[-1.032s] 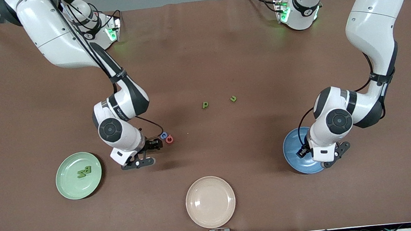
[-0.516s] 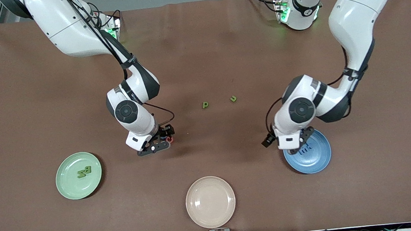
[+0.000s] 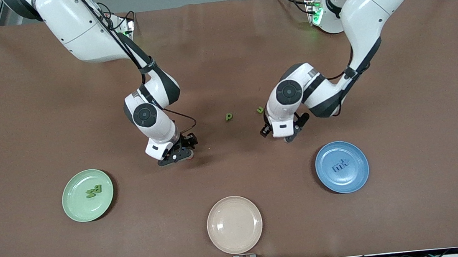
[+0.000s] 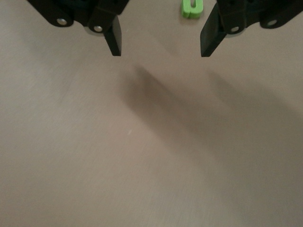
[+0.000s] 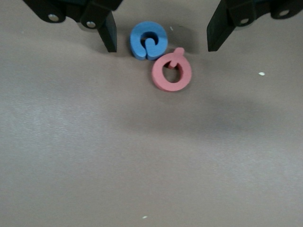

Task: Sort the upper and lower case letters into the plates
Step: 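Grasp the n with the left gripper while the right gripper grasps the G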

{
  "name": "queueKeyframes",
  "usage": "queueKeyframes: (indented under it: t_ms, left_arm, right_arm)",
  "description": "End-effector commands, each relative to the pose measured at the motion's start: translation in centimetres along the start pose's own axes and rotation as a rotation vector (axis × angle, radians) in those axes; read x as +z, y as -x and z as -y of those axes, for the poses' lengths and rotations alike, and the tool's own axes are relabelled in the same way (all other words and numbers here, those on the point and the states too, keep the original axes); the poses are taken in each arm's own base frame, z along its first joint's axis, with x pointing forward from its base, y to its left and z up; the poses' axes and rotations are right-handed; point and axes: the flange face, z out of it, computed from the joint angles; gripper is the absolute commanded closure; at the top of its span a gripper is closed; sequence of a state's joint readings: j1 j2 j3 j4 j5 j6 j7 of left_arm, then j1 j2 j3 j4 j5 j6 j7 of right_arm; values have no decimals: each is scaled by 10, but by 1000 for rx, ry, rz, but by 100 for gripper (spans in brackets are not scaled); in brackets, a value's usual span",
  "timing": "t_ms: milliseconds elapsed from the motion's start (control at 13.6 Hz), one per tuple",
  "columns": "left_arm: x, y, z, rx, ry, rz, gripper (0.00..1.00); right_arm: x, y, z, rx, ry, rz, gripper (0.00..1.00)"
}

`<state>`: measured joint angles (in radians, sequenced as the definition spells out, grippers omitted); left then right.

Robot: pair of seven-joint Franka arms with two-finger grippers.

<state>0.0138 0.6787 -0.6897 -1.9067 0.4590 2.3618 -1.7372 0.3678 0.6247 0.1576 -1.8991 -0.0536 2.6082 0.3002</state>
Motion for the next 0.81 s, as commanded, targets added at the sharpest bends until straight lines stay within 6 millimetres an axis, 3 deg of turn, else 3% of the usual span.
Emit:
queueKeyframes:
  t_ms: [0, 147, 590, 737]
  left_arm:
    - [2, 24, 15, -17, 29, -21, 30]
    - [11, 43, 17, -27, 26, -35, 33]
    - [36, 58, 32, -40, 26, -45, 36]
    - [41, 61, 38, -60, 12, -45, 36]
  right_arm:
    - [-7, 9, 3, -8, 3, -9, 23]
    - [-6, 10, 2, -10, 7, -8, 26]
    - [2, 16, -8, -38, 30, -27, 27]
    - [3, 17, -7, -39, 30, -27, 41]
